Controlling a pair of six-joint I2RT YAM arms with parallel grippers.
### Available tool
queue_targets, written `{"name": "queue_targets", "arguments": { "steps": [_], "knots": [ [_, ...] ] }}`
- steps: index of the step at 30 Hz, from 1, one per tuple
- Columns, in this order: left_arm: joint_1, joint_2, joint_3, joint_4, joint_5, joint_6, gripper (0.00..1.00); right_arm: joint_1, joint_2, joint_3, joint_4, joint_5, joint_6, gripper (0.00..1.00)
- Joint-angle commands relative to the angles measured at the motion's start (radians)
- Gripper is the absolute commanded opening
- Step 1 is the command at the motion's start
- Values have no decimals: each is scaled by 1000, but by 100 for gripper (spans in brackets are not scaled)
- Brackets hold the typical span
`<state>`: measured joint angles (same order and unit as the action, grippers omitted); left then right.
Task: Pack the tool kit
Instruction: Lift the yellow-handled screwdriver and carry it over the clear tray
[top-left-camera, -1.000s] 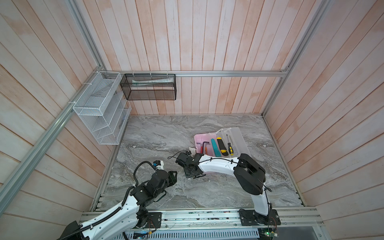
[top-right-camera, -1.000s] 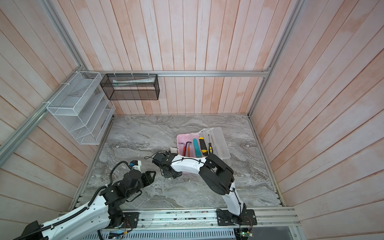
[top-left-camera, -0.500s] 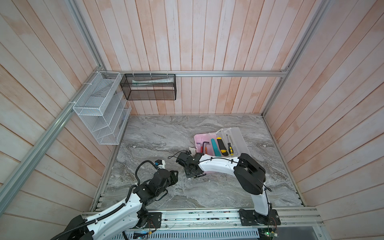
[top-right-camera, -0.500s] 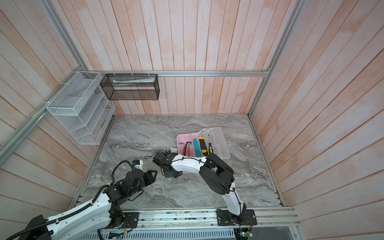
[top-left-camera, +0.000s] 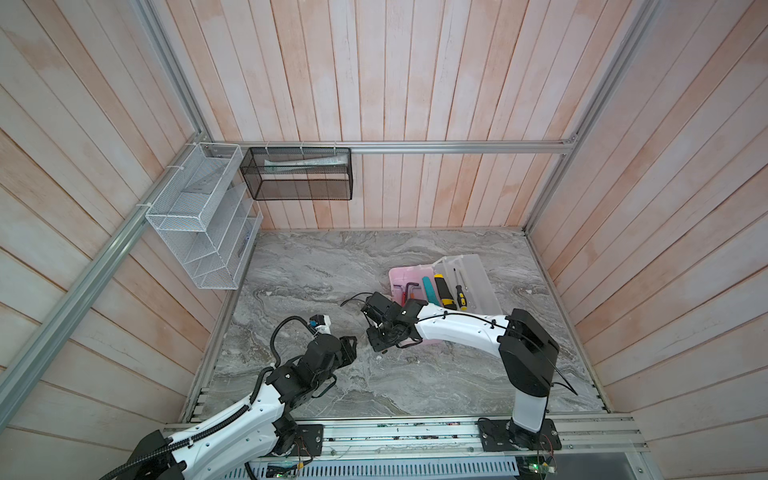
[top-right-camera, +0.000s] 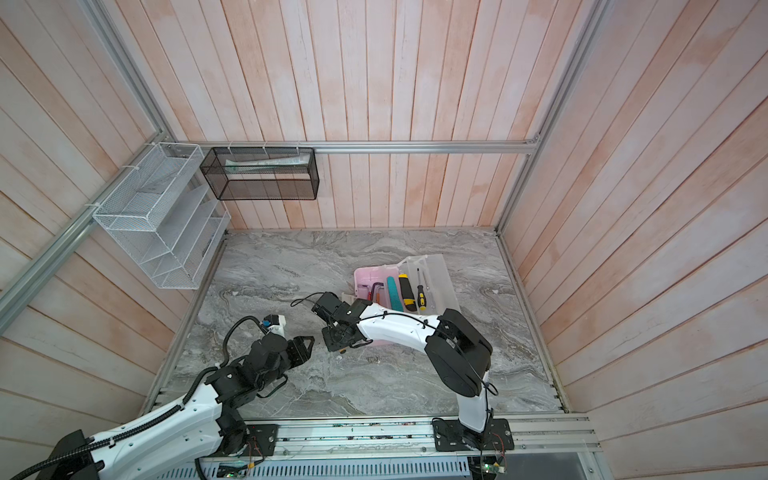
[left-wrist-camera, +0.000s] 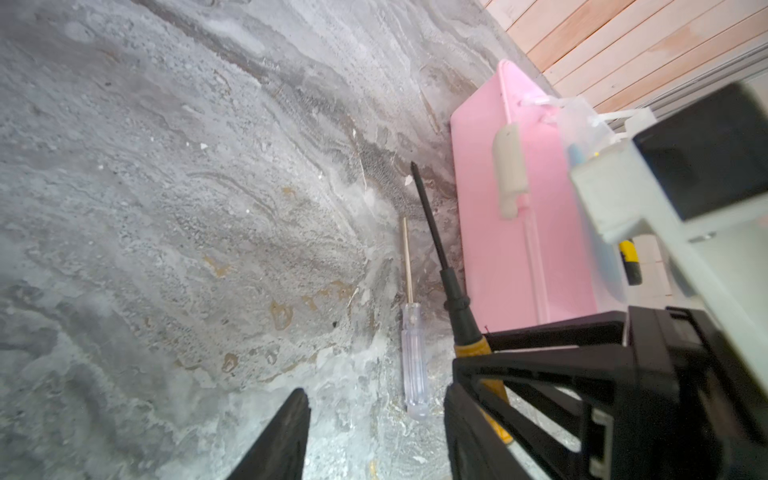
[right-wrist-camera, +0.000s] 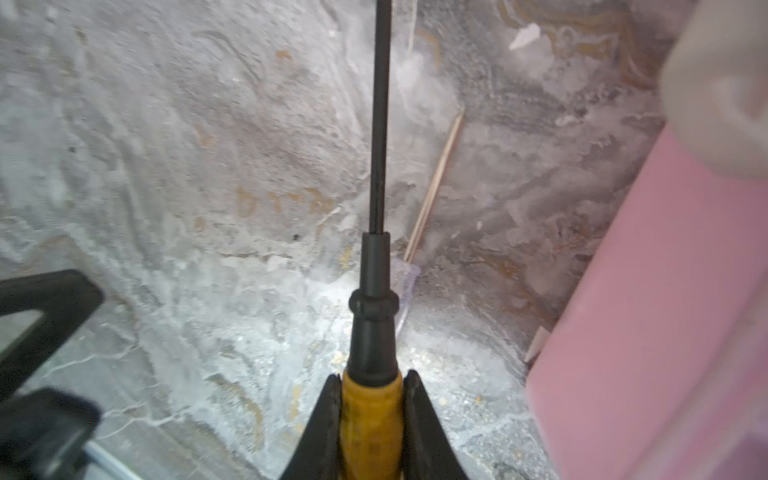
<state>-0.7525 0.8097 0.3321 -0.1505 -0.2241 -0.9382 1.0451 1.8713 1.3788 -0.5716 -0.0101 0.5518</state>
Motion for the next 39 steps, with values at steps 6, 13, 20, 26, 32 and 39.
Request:
{"name": "queue_targets", "arguments": {
  "steps": [6, 13, 20, 26, 32, 39],
  "knots": [
    [5, -41, 31, -33, -41, 30, 55, -13, -92, 14, -29, 5, -59, 0],
    [7, -24, 49, -30, -41, 52, 54, -161, -249, -1, -125, 172, -105, 0],
    [7, -34, 48, -28, -47, 61, 55, -351, -458, -112, -74, 400, -229, 0],
    [11, -20, 50, -6, -37, 71, 55, -537, -514, -152, -96, 477, -292, 0],
    [18, 29, 73, 6, -20, 100, 55, -569, -526, -194, -72, 546, -325, 0],
    [27, 49, 68, 39, -3, 102, 54, -659, -526, -272, -31, 437, -313, 0]
  ]
}}
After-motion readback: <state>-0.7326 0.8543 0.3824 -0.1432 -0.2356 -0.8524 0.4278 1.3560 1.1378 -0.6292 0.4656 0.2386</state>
